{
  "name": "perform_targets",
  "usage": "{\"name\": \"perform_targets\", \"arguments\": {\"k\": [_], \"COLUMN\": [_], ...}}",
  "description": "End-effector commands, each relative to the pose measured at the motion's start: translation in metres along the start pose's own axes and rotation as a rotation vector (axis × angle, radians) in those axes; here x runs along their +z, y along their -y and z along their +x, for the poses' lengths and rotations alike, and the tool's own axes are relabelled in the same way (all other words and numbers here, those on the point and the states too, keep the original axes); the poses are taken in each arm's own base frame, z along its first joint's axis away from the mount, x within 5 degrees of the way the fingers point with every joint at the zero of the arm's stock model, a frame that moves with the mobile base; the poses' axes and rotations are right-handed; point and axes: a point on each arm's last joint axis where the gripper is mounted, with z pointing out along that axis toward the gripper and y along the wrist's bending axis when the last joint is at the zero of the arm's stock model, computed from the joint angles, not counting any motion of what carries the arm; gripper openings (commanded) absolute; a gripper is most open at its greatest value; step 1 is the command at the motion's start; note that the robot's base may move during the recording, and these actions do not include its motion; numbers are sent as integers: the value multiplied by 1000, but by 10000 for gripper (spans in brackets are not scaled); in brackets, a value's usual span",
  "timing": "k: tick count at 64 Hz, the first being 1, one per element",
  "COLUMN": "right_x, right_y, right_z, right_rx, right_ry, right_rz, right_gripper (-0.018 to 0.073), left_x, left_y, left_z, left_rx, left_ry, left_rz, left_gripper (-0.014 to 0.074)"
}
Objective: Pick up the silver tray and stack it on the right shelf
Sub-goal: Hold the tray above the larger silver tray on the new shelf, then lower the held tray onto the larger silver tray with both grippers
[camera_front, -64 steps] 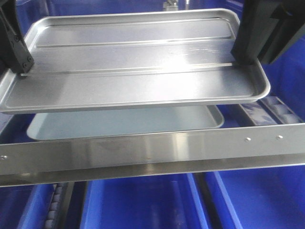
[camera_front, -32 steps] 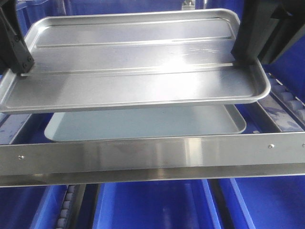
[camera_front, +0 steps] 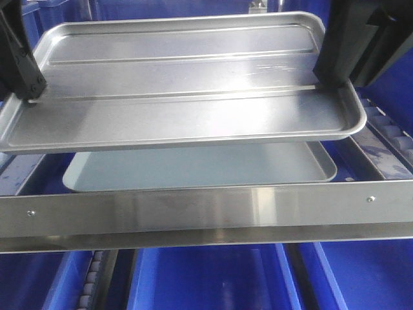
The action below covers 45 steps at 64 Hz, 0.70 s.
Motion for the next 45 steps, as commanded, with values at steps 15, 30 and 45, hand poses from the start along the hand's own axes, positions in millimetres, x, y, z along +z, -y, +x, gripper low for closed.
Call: {"name": "perform_targets", "arguments": {"k": [15,30,45], "right_x": [-16,-17,-31], "right_y": [-2,-5,5], "right_z": [-9,-14,-34], "right_rx": [-36,-42,-13], "right_ry": [112,160,243], "right_rz": [-47,-82,-76], "right_gripper": [50,50,50], "left_x": [-14,-14,-24], "left_y": [4,6,7], "left_z": [-7,-11,-38], "left_rx": [33,53,75], "left_ry": [70,126,252], "left_rz": [36,62,51], "left_gripper": [-93,-93,-93]}}
